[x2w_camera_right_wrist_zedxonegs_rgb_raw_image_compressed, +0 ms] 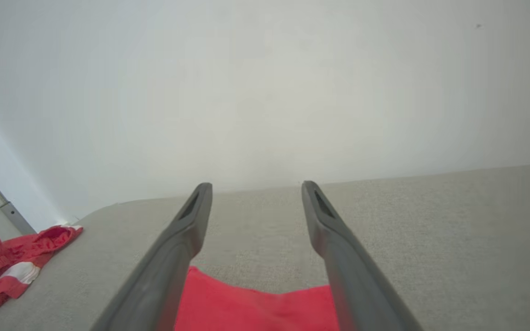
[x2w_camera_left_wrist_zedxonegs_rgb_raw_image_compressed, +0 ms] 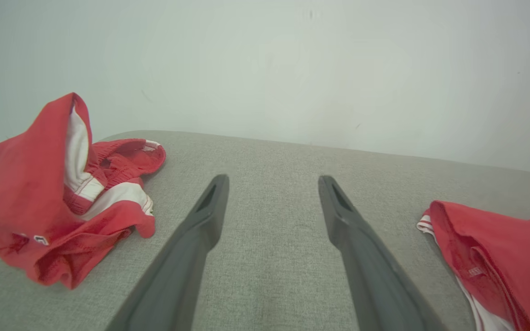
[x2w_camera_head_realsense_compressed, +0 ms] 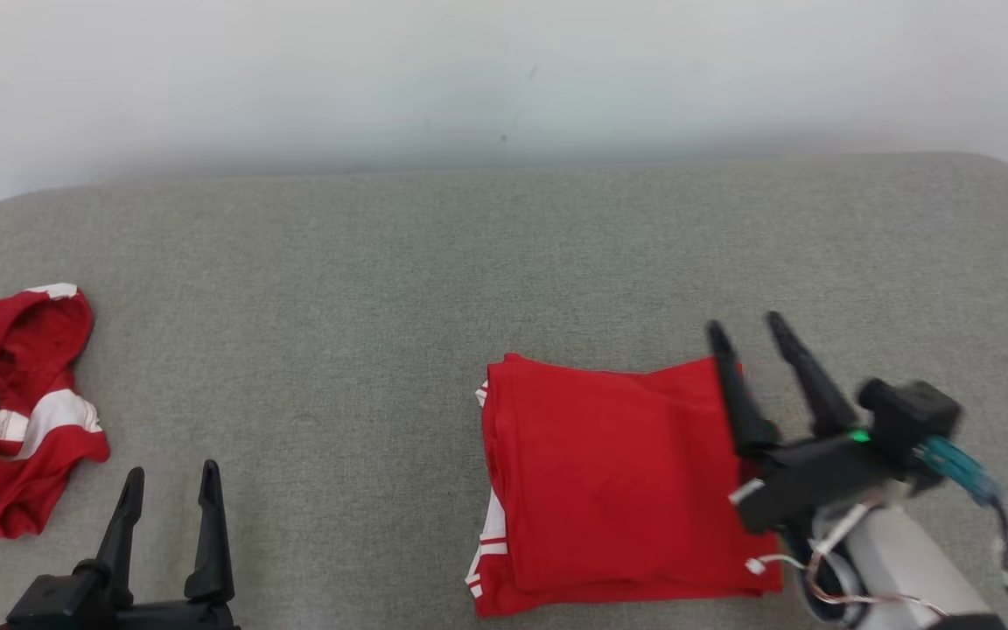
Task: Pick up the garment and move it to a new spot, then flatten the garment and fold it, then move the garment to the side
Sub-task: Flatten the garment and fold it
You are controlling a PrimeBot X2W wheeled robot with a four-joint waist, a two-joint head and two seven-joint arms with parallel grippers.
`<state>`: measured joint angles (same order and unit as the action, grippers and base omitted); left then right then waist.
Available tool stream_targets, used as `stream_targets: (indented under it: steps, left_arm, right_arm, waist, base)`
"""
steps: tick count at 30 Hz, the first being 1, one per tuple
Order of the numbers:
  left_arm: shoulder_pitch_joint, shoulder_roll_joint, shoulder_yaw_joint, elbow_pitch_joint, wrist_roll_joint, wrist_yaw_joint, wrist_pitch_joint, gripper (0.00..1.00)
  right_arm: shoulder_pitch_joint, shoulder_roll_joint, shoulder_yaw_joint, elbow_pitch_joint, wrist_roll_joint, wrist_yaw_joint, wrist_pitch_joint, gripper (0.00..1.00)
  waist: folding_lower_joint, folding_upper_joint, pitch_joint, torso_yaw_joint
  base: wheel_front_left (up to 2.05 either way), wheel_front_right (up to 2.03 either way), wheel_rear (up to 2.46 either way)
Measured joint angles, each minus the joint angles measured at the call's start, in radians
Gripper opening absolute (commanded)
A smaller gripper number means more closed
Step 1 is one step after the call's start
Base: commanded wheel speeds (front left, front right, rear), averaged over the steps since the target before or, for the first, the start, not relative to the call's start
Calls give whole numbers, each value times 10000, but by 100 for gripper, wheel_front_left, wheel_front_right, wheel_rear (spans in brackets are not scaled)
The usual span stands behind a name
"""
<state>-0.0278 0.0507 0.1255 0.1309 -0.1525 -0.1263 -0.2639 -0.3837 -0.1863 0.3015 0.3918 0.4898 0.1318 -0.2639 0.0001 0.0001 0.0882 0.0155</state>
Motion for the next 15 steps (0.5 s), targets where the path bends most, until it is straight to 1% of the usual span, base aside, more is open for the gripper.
stream_targets:
  steps: [3, 7, 15]
  left_arm:
    - [13, 0, 21, -52, 0, 31, 0, 100]
    - [103, 0, 31, -105, 12, 81, 0, 100]
    - [190, 0, 12, -196, 230, 105, 0, 100]
  right_arm:
    - [859, -311, -968, -901, -675, 0, -2, 100]
    - [1962, -349, -1918, -1733, -1187, 0, -2, 100]
    - [3355, 6, -2495, -2654, -1755, 0, -2, 100]
  waist:
    - [0, -1, -106, -130]
    - [-1, -1, -237, -280]
    - [-1, 0, -451, -393]
  base:
    - [0, 0, 0]
    - [0, 0, 0]
    - [0, 0, 0]
